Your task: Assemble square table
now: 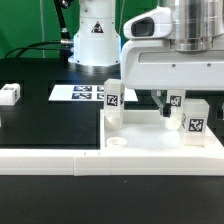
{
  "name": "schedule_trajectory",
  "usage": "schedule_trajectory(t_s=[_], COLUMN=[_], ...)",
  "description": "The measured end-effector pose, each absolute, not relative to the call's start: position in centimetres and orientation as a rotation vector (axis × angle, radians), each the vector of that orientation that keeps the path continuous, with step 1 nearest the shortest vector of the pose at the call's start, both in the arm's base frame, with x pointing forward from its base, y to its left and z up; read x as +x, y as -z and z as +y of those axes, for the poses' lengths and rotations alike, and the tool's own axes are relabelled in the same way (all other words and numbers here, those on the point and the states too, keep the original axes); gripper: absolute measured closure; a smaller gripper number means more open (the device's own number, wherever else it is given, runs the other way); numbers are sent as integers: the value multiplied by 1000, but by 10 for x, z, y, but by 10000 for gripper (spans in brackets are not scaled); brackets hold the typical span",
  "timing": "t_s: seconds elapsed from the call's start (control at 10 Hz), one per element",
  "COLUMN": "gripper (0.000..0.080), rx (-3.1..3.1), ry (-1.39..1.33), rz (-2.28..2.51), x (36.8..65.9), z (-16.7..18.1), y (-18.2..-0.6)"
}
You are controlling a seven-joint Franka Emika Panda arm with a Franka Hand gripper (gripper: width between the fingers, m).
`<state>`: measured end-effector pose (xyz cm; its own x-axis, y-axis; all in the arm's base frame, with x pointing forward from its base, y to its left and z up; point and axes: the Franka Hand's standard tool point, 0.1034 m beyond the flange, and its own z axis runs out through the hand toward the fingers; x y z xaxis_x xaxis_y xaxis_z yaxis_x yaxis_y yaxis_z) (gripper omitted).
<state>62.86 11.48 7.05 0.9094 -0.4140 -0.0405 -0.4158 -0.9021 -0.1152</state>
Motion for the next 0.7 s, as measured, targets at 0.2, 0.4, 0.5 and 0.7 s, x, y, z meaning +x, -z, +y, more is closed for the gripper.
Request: schedule_trajectory(t_s=[0.2, 0.4, 0.5, 0.7], gripper=[347, 514, 509, 509], rx=[-2928, -2873, -2845, -2762], ry=[-29, -42, -48, -63], rz=[738, 932, 1015, 1228], x=[629, 629, 628, 628], z=[115, 115, 115, 115], y=[-70, -70, -70, -70])
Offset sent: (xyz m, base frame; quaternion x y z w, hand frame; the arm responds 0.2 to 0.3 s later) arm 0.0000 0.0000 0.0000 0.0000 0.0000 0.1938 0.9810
